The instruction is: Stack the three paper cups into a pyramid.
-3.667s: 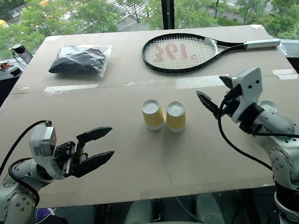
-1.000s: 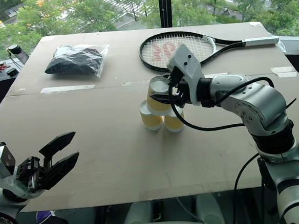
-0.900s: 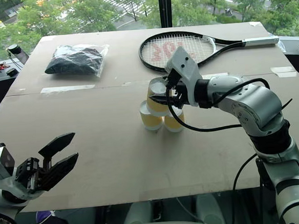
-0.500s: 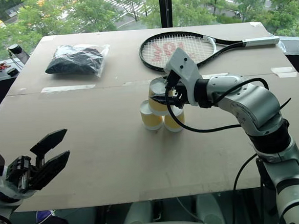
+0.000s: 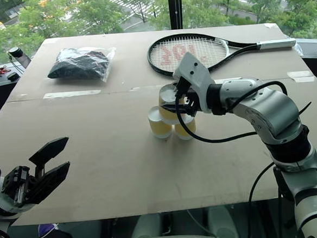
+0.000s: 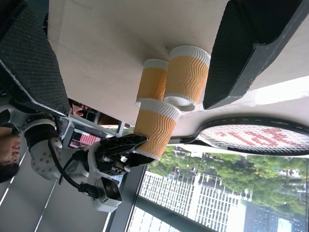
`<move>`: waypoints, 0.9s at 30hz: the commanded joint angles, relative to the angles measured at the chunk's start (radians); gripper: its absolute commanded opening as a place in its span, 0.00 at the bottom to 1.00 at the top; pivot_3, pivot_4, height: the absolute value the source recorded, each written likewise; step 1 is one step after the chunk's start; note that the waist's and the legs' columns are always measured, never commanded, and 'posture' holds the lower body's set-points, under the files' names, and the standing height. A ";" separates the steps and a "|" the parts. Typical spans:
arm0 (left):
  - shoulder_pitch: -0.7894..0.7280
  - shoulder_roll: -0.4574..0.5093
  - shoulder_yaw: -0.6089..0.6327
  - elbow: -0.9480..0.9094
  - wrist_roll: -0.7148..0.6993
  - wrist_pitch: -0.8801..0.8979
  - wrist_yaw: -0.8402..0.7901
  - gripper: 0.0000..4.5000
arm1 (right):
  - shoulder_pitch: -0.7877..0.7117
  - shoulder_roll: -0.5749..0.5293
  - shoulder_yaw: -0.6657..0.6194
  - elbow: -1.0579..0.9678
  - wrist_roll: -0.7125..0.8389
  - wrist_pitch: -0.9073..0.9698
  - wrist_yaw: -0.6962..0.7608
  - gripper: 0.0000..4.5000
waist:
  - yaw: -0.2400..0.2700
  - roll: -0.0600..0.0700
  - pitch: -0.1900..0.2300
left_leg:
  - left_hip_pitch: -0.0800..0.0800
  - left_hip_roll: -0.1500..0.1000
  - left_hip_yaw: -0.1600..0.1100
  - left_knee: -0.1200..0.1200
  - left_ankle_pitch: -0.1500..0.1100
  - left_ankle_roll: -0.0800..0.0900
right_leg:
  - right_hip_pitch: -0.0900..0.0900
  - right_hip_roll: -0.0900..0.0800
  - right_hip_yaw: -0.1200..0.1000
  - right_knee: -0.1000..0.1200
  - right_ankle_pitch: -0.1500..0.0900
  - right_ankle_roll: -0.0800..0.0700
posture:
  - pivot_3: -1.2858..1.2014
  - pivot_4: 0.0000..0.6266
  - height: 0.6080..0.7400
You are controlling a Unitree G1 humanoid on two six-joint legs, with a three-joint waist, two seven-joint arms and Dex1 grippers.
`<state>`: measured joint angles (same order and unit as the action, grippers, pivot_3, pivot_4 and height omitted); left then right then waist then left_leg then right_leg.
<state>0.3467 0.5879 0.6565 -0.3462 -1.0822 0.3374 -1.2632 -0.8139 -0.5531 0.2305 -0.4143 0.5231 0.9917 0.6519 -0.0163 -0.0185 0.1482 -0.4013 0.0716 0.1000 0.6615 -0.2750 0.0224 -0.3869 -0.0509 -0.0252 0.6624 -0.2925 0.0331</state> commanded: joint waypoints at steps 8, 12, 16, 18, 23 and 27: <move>0.007 -0.009 0.014 -0.025 -0.028 0.004 -0.002 1.00 | -0.035 0.029 -0.081 -0.025 0.017 -0.046 0.014 0.98 | 0.000 0.000 0.000 | 0.000 0.000 0.000 0.000 0.000 0.000 | 0.000 0.000 0.000 0.000 0.000 0.000 | 0.52 0.24 1.00; -0.003 -0.014 0.011 -0.020 -0.027 0.003 0.005 1.00 | -0.022 0.037 -0.163 -0.039 0.035 -0.084 0.001 0.98 | 0.002 0.000 0.000 | 0.000 0.000 0.000 0.000 0.000 0.000 | 0.000 0.000 0.000 0.000 0.000 0.000 | 0.52 0.24 1.00; -0.028 -0.018 -0.003 -0.006 -0.016 0.001 0.012 1.00 | 0.016 0.019 -0.250 -0.086 0.097 -0.124 0.038 0.98 | 0.001 0.000 0.000 | 0.000 0.000 0.000 0.000 0.000 0.000 | 0.000 0.000 0.000 0.000 0.000 0.000 | 0.52 0.24 1.00; -0.047 -0.019 -0.016 0.001 -0.005 -0.001 0.016 1.00 | 0.044 0.015 -0.328 -0.120 0.164 -0.110 0.033 0.98 | 0.003 0.000 0.000 | 0.000 0.000 0.000 0.000 0.000 0.000 | 0.000 0.000 0.000 0.000 0.000 0.000 | 0.52 0.24 1.00; -0.074 -0.020 -0.048 0.006 0.017 -0.003 0.032 1.00 | 0.213 -0.052 -0.463 -0.205 0.244 -0.125 0.044 0.98 | 0.004 -0.002 -0.001 | 0.000 0.000 -0.001 0.000 0.000 0.000 | 0.001 -0.001 -0.001 -0.001 0.000 0.000 | 0.52 0.24 1.00; -0.094 -0.024 -0.088 0.019 0.081 -0.022 0.057 1.00 | 0.539 -0.101 -0.593 -0.287 0.229 -0.213 0.099 0.98 | 0.010 -0.003 -0.002 | 0.000 -0.001 -0.003 -0.001 0.000 0.000 | 0.003 0.000 0.000 -0.003 0.000 0.000 | 0.52 0.24 1.00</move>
<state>0.2600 0.5593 0.5783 -0.3252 -1.0335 0.3361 -1.2167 -0.3379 -0.6300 -0.2935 -0.6404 0.7533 0.8383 0.7202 -0.0061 -0.0218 0.1466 -0.4014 0.0711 0.0969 0.6605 -0.2751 0.0224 -0.3834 -0.0510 -0.0253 0.6597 -0.2927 0.0331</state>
